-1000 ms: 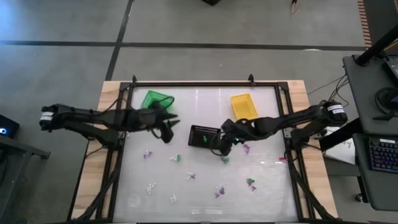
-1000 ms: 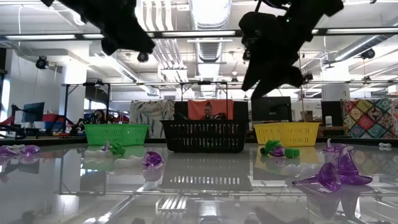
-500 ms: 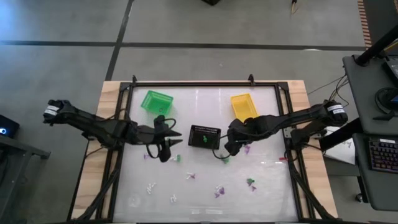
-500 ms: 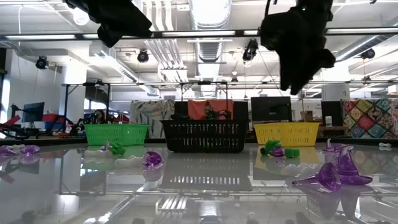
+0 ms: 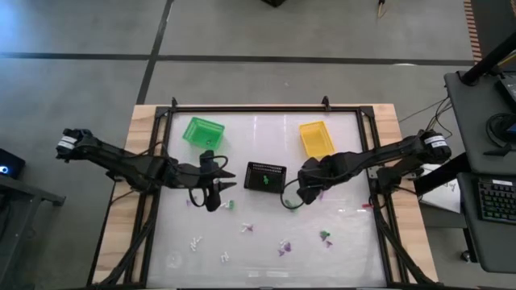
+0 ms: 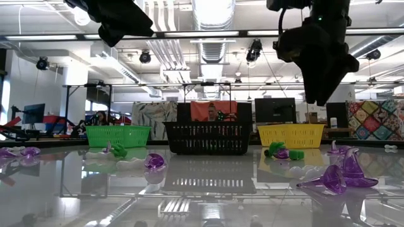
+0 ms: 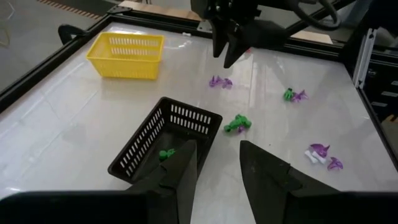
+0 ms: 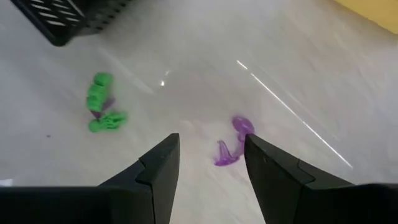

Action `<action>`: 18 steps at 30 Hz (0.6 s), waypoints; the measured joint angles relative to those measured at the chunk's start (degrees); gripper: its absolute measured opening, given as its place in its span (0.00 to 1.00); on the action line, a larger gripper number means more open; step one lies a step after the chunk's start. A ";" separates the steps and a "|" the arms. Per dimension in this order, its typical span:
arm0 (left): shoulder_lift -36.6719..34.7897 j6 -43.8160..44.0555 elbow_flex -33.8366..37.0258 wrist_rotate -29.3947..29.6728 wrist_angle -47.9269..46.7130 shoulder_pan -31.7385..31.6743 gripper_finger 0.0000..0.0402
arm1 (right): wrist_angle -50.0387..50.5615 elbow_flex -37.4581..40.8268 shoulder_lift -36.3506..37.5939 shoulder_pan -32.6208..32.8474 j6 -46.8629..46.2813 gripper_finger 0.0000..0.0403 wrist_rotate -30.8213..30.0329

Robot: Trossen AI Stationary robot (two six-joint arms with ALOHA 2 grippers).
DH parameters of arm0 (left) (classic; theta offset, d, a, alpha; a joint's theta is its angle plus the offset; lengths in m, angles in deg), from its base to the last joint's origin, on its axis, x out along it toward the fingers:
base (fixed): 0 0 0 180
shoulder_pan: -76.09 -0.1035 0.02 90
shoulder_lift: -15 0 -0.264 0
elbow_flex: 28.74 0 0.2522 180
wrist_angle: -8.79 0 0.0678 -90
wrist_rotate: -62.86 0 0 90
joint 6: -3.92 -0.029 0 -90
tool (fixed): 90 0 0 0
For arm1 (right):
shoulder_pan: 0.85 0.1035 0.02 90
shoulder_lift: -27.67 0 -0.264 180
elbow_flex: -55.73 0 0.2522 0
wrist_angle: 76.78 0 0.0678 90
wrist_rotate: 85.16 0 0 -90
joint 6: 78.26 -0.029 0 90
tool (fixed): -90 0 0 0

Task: Sort Halloween decoration
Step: Put the purple witch hat toy into the green bin

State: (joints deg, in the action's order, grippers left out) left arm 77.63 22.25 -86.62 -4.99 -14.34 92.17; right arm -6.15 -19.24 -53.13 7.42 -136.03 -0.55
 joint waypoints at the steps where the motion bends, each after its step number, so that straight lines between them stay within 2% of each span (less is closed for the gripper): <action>1: 0.00 0.00 0.00 0.00 0.00 0.00 0.26 | 0.51 0.00 0.00 0.00 -0.37 0.42 0.00; 13: 0.00 -0.04 0.00 0.06 0.00 -0.04 0.26 | 3.81 1.40 0.00 2.22 -6.62 0.42 1.32; 18: 0.00 -0.04 0.00 2.47 -0.02 -0.04 0.26 | 3.83 2.93 0.00 4.37 -10.05 0.42 2.90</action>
State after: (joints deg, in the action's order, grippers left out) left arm 77.63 22.20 -86.62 -2.52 -14.36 92.13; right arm -2.31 -16.32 -53.13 11.79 -146.08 2.35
